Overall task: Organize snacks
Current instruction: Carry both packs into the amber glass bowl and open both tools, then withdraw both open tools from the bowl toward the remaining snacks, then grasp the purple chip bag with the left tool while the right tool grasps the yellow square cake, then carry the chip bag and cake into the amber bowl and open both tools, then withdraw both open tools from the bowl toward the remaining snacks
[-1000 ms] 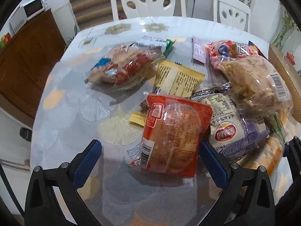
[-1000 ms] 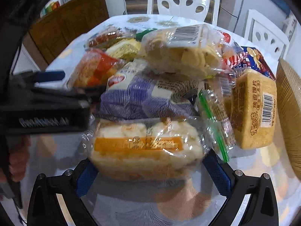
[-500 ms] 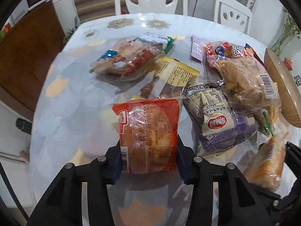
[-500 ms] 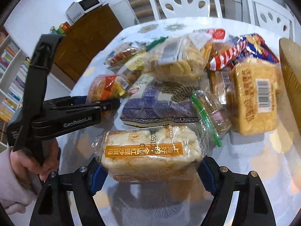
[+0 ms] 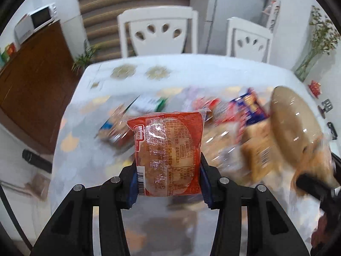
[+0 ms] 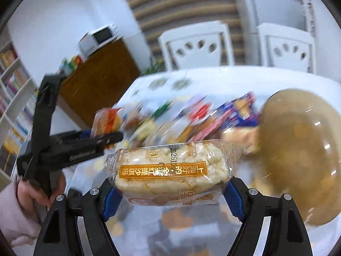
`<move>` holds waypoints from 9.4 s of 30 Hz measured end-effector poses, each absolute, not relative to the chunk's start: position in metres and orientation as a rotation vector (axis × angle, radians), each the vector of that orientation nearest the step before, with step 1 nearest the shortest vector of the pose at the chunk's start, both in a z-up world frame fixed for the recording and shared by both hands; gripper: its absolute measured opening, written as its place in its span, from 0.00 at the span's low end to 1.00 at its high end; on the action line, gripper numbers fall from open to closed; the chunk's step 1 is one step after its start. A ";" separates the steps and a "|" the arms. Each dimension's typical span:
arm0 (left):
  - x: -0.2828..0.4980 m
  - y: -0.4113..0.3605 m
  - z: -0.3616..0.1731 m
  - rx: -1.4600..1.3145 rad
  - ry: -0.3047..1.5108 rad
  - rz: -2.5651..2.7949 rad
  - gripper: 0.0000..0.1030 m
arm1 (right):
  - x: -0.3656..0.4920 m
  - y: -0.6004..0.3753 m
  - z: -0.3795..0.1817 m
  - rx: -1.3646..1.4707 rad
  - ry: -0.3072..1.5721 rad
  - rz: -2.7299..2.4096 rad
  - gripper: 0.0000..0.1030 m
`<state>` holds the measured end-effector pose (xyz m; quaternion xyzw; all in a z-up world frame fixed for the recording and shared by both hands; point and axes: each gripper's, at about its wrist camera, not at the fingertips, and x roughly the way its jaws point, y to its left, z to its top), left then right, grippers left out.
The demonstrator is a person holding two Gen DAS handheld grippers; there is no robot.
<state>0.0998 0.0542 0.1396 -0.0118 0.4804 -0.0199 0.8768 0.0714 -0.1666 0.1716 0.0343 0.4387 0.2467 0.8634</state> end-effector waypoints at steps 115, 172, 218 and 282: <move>0.117 0.046 0.020 -0.207 1.103 -0.147 1.00 | 0.129 -0.179 0.047 0.238 1.152 0.264 1.00; 0.055 0.063 0.134 -0.266 0.969 -0.072 0.62 | 0.109 -0.220 0.143 0.412 1.020 0.471 0.01; 0.135 -0.079 0.163 -0.142 0.962 -0.302 0.62 | 0.147 -0.332 0.171 0.634 0.953 0.390 0.33; 0.108 0.032 0.008 0.076 1.138 -0.200 1.00 | 0.075 -0.103 0.024 -0.365 1.113 0.491 1.00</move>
